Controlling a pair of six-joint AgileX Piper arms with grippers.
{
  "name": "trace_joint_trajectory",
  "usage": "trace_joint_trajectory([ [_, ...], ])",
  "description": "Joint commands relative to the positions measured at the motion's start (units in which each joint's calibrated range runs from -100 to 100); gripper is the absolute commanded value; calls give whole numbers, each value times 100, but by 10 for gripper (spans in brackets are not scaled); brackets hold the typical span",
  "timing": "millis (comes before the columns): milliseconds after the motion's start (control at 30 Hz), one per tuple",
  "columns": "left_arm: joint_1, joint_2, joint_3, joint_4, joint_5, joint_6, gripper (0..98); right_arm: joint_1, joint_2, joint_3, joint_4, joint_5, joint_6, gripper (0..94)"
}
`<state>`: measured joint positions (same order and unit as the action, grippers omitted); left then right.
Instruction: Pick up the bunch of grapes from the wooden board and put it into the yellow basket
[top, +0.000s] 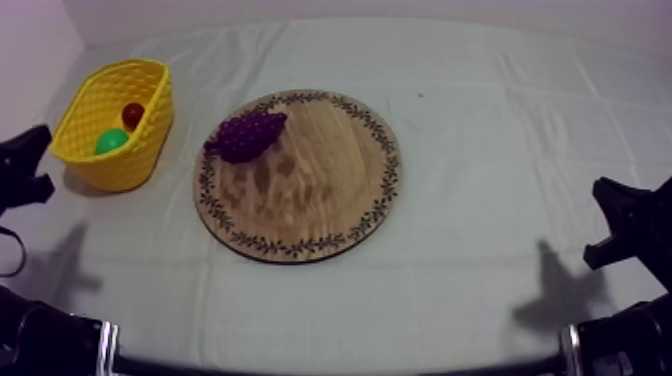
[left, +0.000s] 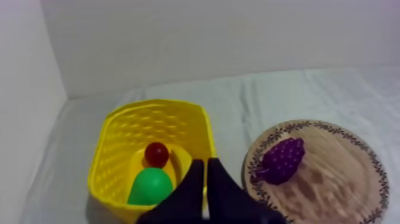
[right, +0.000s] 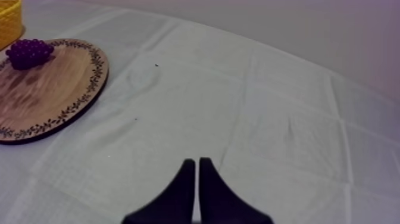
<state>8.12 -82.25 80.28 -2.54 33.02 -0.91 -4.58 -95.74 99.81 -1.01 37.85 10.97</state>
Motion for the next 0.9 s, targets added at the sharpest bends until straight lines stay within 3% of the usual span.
trace_joint_trajectory([
  [0, 55, 511, -801, -8, 150, 35, 0, -2, -1, -3, 1, -3, 0, 4],
  [467, 819, 3231, -3743, -12, 1348, 91, 0, -2, -1, -3, 1, -3, 0, 4],
  [700, 1016, 4820, -4936, 20, 1890, -286, 0, -2, -1, -3, 1, -3, 0, 4],
  [867, 1202, 5915, -5694, -97, 2404, -432, 0, -2, -1, -3, 1, -3, 0, 4],
])
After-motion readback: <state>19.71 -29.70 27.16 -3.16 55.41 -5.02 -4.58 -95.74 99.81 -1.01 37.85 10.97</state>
